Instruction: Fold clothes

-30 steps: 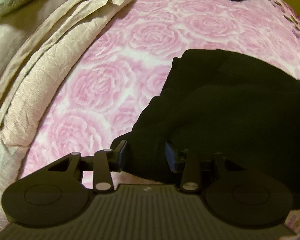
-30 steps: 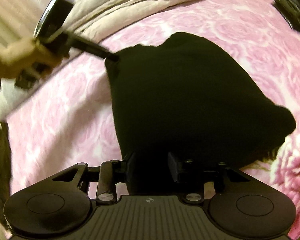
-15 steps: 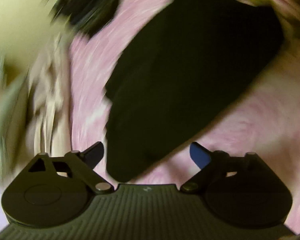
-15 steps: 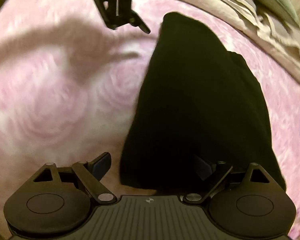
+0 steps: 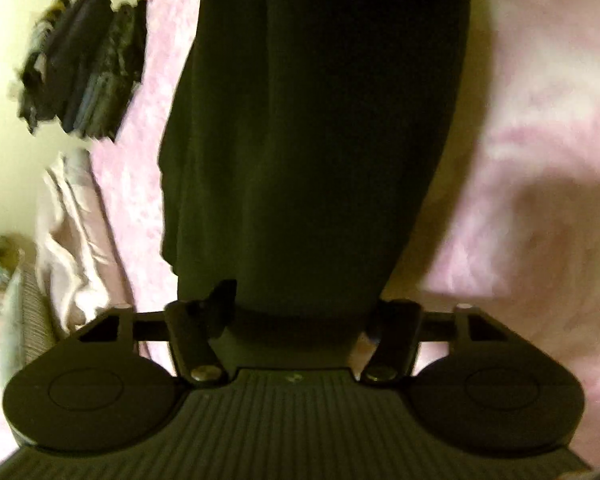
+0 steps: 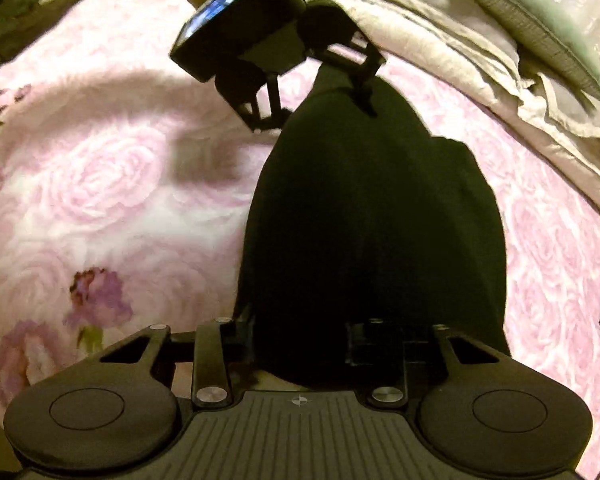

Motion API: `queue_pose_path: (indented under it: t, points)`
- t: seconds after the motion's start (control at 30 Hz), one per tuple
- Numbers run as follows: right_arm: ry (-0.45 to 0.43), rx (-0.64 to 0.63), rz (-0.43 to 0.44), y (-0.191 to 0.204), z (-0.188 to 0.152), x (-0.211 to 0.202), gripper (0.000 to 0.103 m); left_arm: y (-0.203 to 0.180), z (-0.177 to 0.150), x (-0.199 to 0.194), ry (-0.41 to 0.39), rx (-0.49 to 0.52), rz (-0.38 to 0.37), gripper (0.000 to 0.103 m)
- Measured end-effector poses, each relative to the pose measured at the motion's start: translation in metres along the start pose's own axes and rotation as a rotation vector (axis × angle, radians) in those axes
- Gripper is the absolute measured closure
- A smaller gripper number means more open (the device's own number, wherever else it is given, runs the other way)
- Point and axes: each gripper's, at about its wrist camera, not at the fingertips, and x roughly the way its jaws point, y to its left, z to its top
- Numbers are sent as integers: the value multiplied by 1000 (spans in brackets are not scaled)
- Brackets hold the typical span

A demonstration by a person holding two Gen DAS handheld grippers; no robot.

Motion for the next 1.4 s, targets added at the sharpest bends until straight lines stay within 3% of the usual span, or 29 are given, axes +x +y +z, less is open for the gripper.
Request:
queue_pose_path:
  t: [0.03,0.13,0.33,0.5,0.53,0.67,0.7,0.83,1.03,1.1,1.13,1.17,1.23,1.4]
  points:
    - [-7,-2,15,-3,-2,-3,66,4,4,-2,15,-14,-13,64]
    - [-22,-7,56,-7,-7,-10,65,13,12,-18,62,-79,-29,72]
    - [-39,-98,89,-6,-24,-31,65,16,43,-64,186,-263,-88,78]
    - [-14,-193,52,9,-52,-50,58,-10,84,-114,296,-532,-188,78]
    - [-5,-208,33,16,-60,-53,53,-15,89,-118,302,-572,-183,78]
    - [-20,-297,-98,53,-89,-64,4,-34,107,-132,324,-730,-160,78]
    - [-34,-327,-124,64,-94,-66,3,-39,112,-136,329,-770,-155,78]
    - [-82,-446,-193,103,-109,-62,3,-48,121,-146,338,-904,-132,78]
    - [-176,-619,-279,119,-110,-16,4,-39,120,-145,333,-930,-104,78]
    - [-183,-643,-288,115,-109,2,20,-45,124,-145,349,-931,-89,78]
    - [-176,-649,-278,109,-108,7,39,-47,127,-144,361,-934,-80,78]
    - [-177,-646,-246,102,-109,6,41,-48,130,-144,372,-940,-74,78]
    - [-187,-658,-188,88,-112,0,55,-46,141,-146,387,-974,-72,78]
    - [-204,-720,-169,40,-135,-36,62,-32,193,-161,369,-1057,-90,78]
